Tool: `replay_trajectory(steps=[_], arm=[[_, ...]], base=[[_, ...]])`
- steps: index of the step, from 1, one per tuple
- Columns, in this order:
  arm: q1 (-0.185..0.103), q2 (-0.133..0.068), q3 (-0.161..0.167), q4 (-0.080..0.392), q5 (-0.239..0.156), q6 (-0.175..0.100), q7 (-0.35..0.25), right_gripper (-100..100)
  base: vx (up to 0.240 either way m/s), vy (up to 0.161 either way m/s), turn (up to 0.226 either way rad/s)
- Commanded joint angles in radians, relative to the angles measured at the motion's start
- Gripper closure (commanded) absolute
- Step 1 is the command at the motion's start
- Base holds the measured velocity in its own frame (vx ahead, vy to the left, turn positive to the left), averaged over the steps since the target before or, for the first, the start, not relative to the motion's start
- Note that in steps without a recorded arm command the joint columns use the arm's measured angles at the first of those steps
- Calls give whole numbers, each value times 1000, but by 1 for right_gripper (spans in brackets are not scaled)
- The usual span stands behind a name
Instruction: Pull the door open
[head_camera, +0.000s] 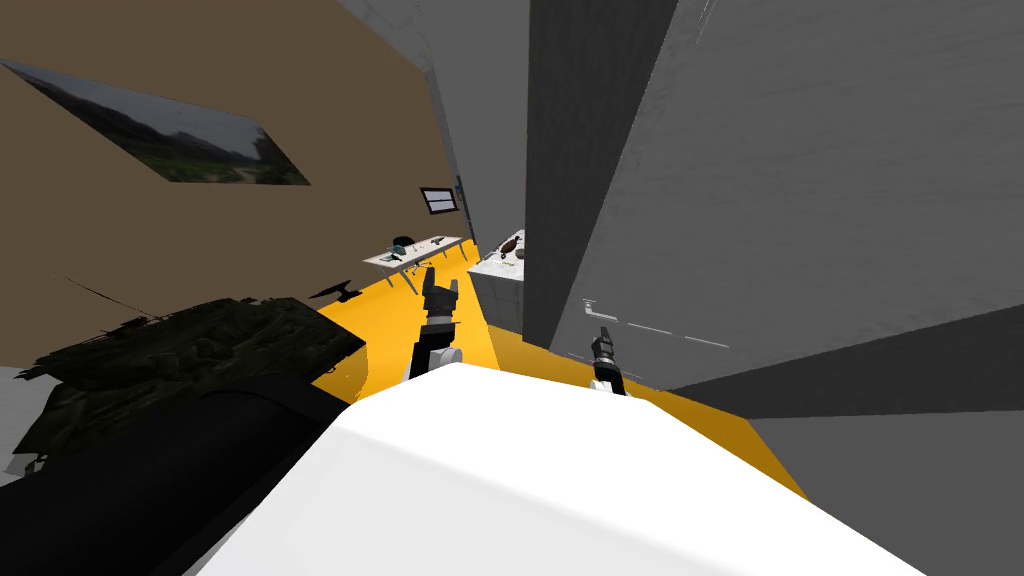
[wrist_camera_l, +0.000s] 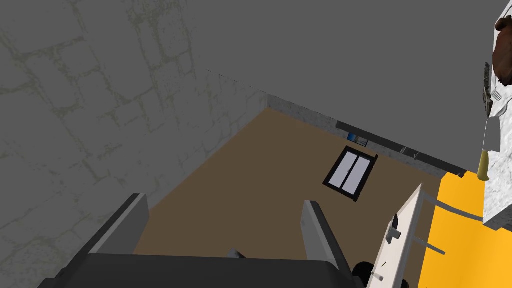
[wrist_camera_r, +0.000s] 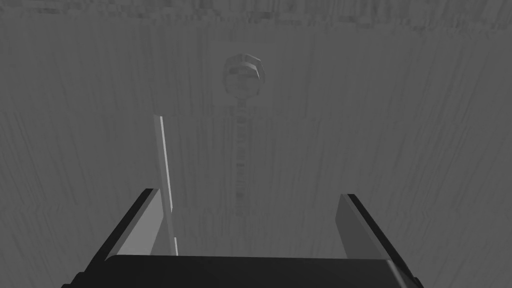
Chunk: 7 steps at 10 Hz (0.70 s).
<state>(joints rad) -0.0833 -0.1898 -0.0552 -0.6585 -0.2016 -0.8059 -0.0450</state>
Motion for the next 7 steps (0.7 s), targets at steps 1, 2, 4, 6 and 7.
replay_trajectory(steps=[1,2,4,6,7], arm=[[13,-13,-5,-2,-5,-7,-13,-100],[21,-28,-11,4,-11,-14,-27,-100],[41,-62,-23,16,-23,-32,-56,-100],[58,-91,-34,28,-34,-47,-81,-100],[58,-91,-34,46,-34,-47,-81,-100]], base=[[179,30,111],[193,33,125],[204,29,157],[215,10,135],[116,-26,35]])
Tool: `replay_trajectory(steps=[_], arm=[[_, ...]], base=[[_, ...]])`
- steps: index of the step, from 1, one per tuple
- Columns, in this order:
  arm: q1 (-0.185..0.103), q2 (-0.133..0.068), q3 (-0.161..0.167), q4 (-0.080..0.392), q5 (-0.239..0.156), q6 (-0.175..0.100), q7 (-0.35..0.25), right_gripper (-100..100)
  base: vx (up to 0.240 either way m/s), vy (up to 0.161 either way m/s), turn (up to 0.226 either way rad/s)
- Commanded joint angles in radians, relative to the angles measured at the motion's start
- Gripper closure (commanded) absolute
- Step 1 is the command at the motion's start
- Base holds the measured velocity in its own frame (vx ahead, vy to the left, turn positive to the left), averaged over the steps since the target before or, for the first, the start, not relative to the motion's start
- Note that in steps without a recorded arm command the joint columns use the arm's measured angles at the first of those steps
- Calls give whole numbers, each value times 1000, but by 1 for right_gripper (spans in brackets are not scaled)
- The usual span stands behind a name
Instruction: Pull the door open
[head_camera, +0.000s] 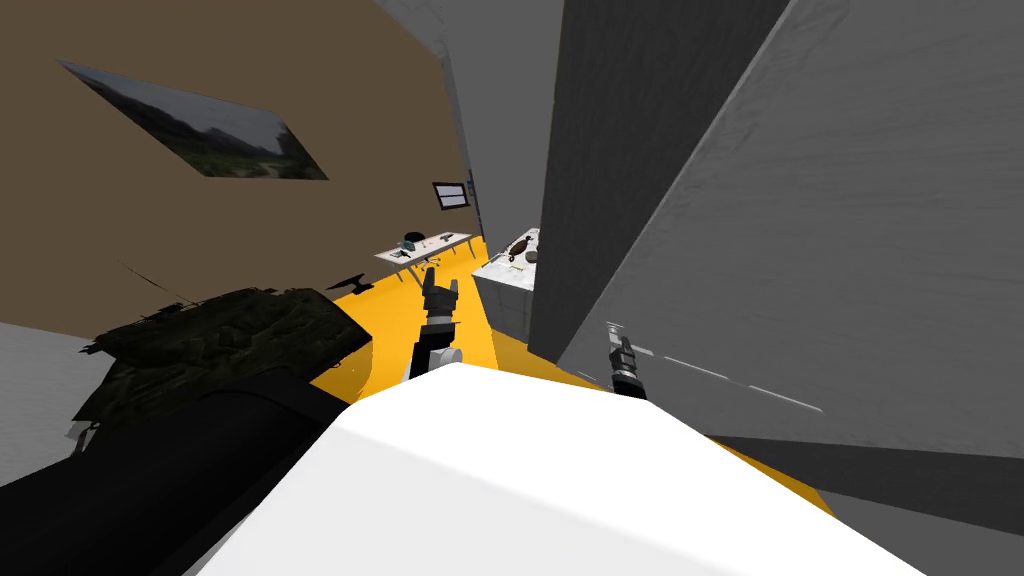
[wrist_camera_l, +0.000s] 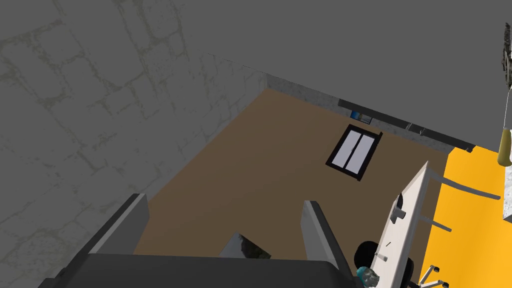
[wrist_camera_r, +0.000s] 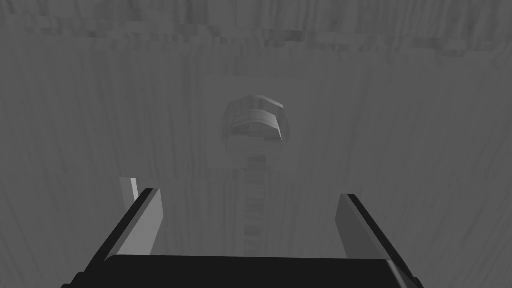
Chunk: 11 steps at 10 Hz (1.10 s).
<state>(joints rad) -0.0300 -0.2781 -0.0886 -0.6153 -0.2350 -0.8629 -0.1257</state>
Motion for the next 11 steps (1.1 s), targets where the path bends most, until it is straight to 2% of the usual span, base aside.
replay_trajectory(steps=[1,2,3,8,11], arm=[[13,-19,-7,-10,-7,2,-14,-100],[12,-12,-4,-15,-4,12,-6,-100],[12,-12,-4,-15,-4,12,-6,100],[12,-12,-4,-15,-4,12,-6,100],[29,-31,23,-21,10,-4,-38,100]], base=[[141,-45,75],[76,-27,25],[-14,3,-20],[-14,4,-1],[-169,-23,110]])
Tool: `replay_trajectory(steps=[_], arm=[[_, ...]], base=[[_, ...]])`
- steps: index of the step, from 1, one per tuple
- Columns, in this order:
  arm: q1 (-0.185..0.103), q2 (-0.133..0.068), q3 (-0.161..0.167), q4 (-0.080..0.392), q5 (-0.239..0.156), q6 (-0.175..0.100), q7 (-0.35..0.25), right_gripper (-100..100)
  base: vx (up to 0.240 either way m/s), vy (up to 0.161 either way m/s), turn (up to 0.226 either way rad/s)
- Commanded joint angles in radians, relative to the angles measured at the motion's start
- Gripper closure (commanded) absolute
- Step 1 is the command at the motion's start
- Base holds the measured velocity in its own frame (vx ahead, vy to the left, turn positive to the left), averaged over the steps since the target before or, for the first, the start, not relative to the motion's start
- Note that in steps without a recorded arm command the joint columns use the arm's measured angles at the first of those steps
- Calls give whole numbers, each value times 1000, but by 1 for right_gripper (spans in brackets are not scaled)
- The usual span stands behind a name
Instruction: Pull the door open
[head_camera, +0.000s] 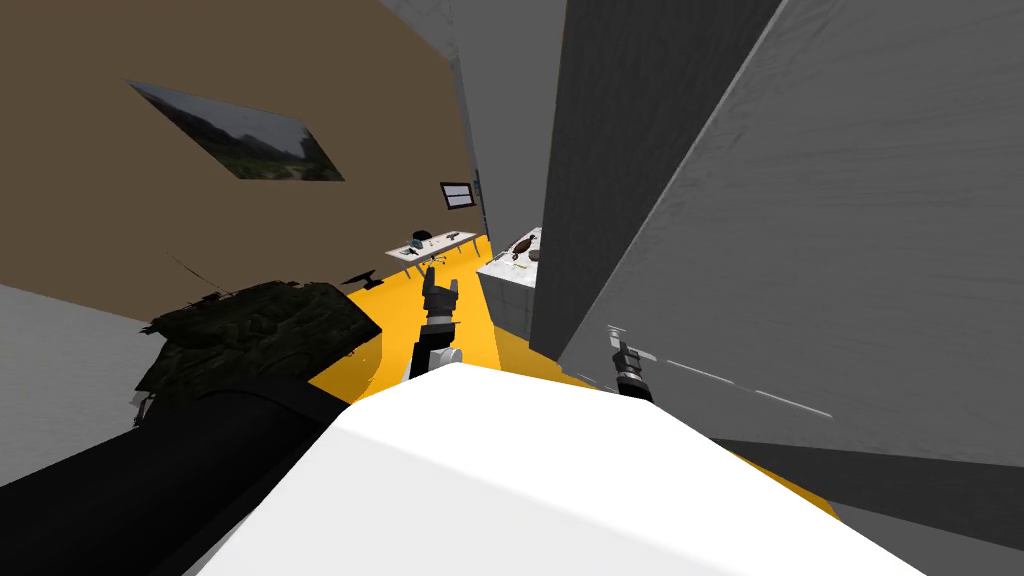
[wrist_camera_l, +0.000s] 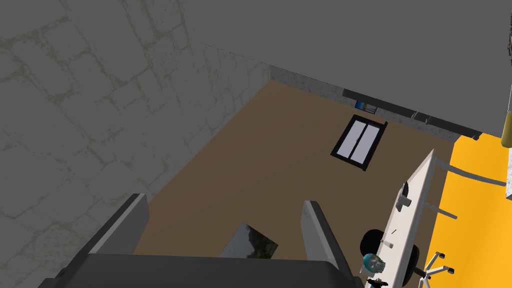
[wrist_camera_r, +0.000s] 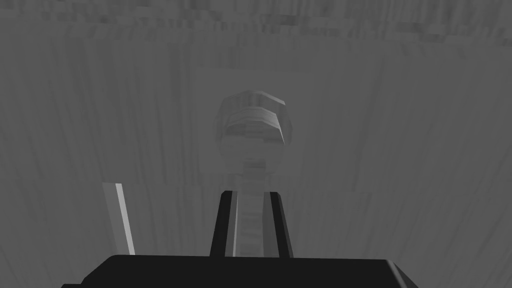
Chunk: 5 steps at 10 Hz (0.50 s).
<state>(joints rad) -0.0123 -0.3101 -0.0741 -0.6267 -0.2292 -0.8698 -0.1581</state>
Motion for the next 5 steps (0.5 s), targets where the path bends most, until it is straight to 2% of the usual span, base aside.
replay_trajectory(steps=[1,5], arm=[[17,-6,18,-12,9,-4,-17,100],[43,-36,60,-23,31,-31,-67,100]], base=[[-207,-45,112],[-231,-57,129]])
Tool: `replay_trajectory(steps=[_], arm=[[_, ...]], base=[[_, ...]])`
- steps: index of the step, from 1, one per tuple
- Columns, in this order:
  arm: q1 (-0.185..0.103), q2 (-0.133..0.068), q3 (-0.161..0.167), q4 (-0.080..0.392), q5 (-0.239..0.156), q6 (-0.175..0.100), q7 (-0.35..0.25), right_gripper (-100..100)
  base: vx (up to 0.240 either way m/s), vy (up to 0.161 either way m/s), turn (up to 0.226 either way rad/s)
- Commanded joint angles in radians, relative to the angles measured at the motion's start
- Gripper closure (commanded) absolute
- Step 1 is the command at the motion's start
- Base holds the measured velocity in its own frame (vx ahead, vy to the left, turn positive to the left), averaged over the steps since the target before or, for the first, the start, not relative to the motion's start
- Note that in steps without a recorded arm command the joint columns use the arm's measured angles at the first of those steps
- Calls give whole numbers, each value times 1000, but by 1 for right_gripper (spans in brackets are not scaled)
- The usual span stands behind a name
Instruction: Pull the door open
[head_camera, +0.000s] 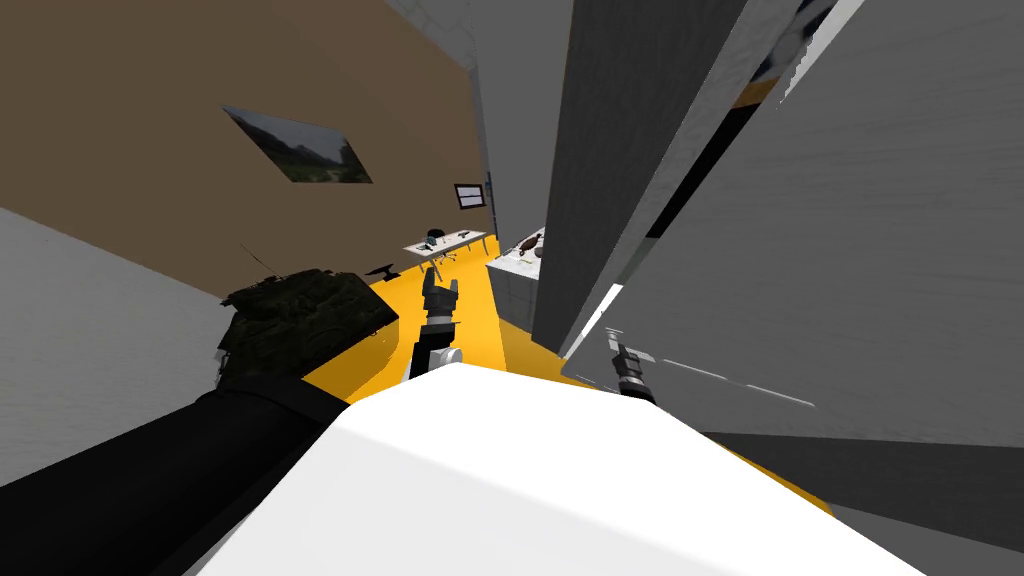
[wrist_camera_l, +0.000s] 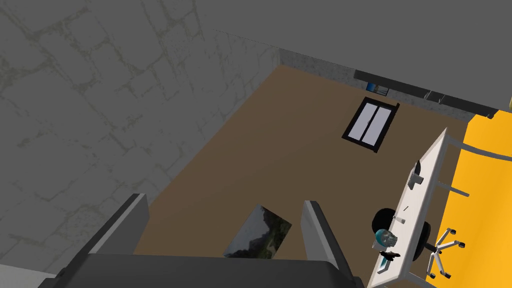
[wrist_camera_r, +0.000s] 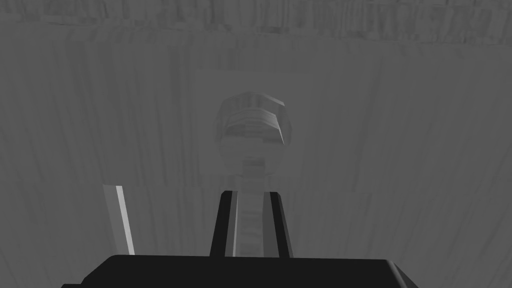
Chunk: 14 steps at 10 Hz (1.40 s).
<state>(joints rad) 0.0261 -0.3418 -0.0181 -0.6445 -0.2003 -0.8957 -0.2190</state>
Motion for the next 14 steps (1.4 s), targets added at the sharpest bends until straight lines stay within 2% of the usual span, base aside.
replay_trajectory(steps=[1,2,3,4,10,11,12,14], arm=[[10,-11,14,-7,8,-11,-18,100],[3,-7,9,-1,5,-6,-11,100],[19,-20,29,-2,13,-26,-32,100],[23,-24,33,-2,15,-31,-37,100],[73,-77,95,-11,39,-103,-105,100],[66,-70,88,-10,36,-93,-95,100],[91,-85,104,-4,40,-129,-114,100],[109,-98,114,0,43,-157,-128,100]], base=[[-219,-30,102],[-99,-3,20],[-138,-19,109],[-199,-50,100],[-206,-48,101],[-107,-9,15],[-178,-53,159],[-194,-62,161]])
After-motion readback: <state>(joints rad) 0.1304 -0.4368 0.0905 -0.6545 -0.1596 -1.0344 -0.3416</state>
